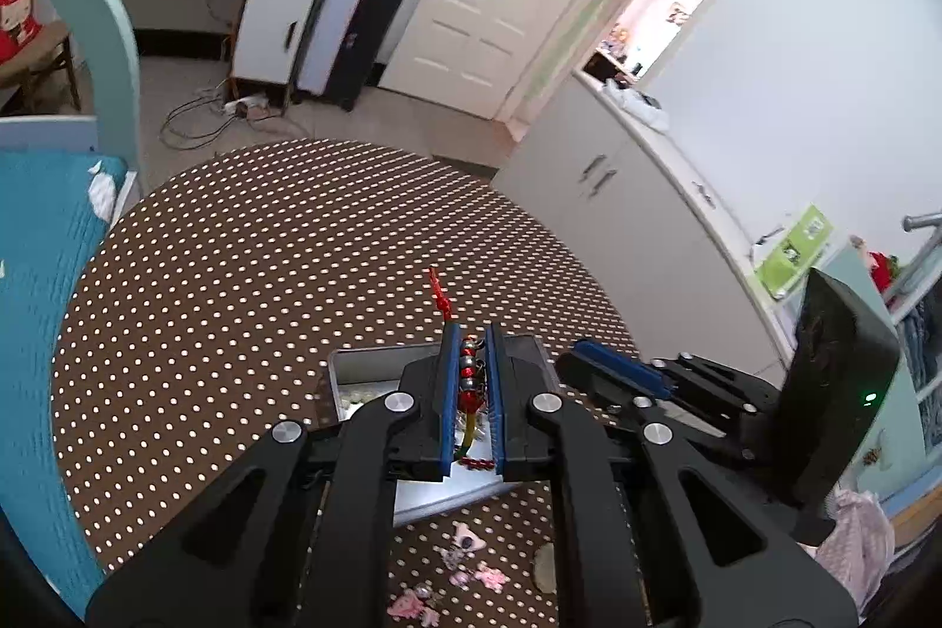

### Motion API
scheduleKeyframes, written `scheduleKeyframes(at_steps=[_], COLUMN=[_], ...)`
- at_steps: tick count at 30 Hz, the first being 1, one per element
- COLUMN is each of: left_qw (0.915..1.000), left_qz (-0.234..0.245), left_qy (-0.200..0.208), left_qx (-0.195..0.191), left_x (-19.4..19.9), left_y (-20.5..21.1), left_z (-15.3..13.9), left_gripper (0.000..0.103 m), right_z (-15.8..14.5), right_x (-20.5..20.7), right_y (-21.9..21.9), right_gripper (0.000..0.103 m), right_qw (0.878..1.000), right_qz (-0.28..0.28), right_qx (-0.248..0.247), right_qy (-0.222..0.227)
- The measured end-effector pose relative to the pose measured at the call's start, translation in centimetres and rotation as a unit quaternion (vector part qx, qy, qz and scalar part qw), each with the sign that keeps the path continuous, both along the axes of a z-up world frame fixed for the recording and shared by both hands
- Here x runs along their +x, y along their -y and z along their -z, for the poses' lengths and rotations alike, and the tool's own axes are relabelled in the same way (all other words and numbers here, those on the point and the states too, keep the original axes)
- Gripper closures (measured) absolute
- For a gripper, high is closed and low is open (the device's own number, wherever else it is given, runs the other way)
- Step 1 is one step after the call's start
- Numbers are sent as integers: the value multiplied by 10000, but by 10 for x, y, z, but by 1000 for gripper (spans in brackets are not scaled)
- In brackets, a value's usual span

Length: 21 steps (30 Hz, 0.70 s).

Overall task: Organize jewelry
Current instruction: 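Carry both items over the grey tray and open both grippers, then withdraw both grippers from the tray toward the loose charms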

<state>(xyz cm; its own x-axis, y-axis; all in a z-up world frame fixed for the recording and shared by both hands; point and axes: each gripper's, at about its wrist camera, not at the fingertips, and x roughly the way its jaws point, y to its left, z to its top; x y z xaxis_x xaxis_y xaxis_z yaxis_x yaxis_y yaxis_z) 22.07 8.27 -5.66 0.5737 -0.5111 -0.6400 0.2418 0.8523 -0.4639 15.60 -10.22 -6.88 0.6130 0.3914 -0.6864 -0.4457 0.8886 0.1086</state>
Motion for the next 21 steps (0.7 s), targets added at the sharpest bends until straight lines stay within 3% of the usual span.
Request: scheduleKeyframes(at_steps=[3,5,7,11,21], left_qw=[9999,9998,9997,9992,9983], left_qz=[-67,-86,-92,-163,-158], left_qy=[-114,-172,-206,-272,-381], left_qx=[48,104,108,240,423], left_x=[6,8,8,5,-9], left_y=[-1,-1,-2,-5,-3], left_z=[7,11,14,21,32], left_gripper=[94,93,78,76,73], right_z=[-2,-2,-3,-1,3], right_x=[3,4,3,1,2], right_y=[1,3,4,8,23], right_gripper=[77,55,49,42,36], right_qw=[10000,10000,9998,9996,9991], right_qz=[28,60,134,223,426], right_qx=[6,-50,-95,-136,-60], right_qy=[-13,21,63,45,-55])
